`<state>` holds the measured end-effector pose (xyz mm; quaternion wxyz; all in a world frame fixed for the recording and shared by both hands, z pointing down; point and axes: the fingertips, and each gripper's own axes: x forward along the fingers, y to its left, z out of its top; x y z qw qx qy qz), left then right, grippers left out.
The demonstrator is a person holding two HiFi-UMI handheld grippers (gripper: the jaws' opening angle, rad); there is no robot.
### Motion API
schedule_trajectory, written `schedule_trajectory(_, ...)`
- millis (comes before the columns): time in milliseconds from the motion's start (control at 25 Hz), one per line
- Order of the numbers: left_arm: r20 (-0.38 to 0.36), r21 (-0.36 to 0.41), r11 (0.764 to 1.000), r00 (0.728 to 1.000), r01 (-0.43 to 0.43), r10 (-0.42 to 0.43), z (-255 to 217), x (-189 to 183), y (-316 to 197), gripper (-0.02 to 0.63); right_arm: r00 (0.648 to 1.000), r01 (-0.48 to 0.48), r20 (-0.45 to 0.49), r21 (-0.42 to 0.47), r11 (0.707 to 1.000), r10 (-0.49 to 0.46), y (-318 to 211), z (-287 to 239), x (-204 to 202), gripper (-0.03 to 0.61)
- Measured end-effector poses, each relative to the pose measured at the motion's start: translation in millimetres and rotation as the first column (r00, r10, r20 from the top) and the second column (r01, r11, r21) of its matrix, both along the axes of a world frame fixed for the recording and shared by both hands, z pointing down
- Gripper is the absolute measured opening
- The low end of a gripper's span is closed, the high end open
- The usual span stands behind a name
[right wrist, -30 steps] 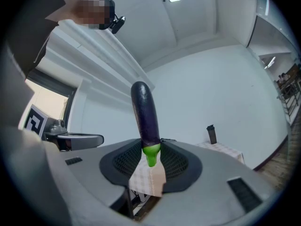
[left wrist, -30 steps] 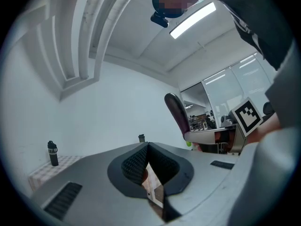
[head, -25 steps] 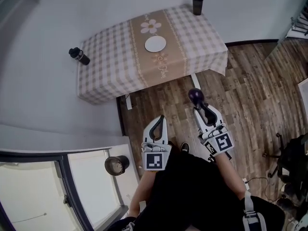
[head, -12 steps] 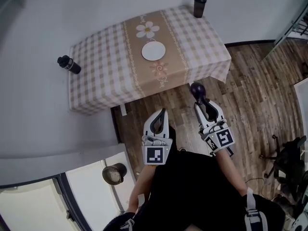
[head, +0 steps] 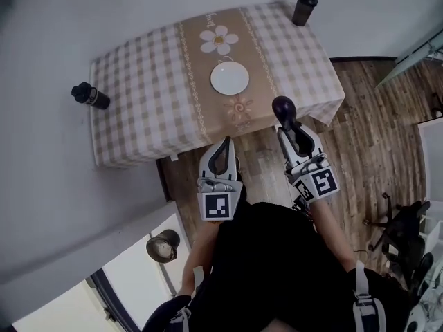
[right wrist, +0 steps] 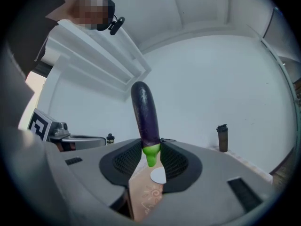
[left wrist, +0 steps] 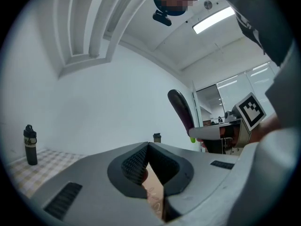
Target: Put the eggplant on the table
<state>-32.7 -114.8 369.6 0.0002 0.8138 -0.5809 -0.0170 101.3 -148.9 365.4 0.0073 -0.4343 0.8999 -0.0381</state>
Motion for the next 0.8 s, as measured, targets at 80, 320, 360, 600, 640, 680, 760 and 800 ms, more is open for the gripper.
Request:
schedule_trajectory(80,-0.006,-0.001,1.000,1.000,-0.004,0.004,6,-12,-20,-0.008,1.000,-0.006,0.005,0.011,1.000,0.006,-21,0,-11,0.133)
schedule_trajectory(320,0.025,0.025,0.999,0.999,-0.029,0.029,20,-23,-33,-0.008,0.998,-0.033,0.058,0.028,0.999,0.031,-32,13,-21,0.133)
schedule_trajectory(360,0.021,0.028,0.999,0.999,-0.033,0.032,21,-27,-32,-0.008,0.998,-0.039,0.060,0.032,0.999,0.037,-32,13,-25,0.133)
schedule_trajectory(600,0.057,0.016,0.999,0.997,-0.046,0.045,35,-58,-68,-0.008,0.993,-0.084,0.088,0.073,0.994,0.078,-67,6,-52,0.133)
schedule_trajectory(640,0.050,0.026,0.999,0.998,-0.043,0.041,34,-60,-75,-0.008,0.992,-0.086,0.095,0.083,0.993,0.078,-72,4,-55,0.133)
schedule_trajectory(680,0.042,0.036,0.999,0.998,-0.040,0.038,33,-62,-79,-0.008,0.992,-0.084,0.099,0.093,0.992,0.075,-76,2,-57,0.133)
schedule_trajectory(760,0.037,0.044,0.998,0.999,-0.033,0.032,33,-65,-85,-0.008,0.993,-0.075,0.096,0.106,0.992,0.065,-82,2,-62,0.133)
schedule_trajectory(800,0.037,0.044,0.999,0.999,-0.029,0.027,34,-67,-88,-0.008,0.994,-0.071,0.094,0.109,0.992,0.060,-85,3,-64,0.132)
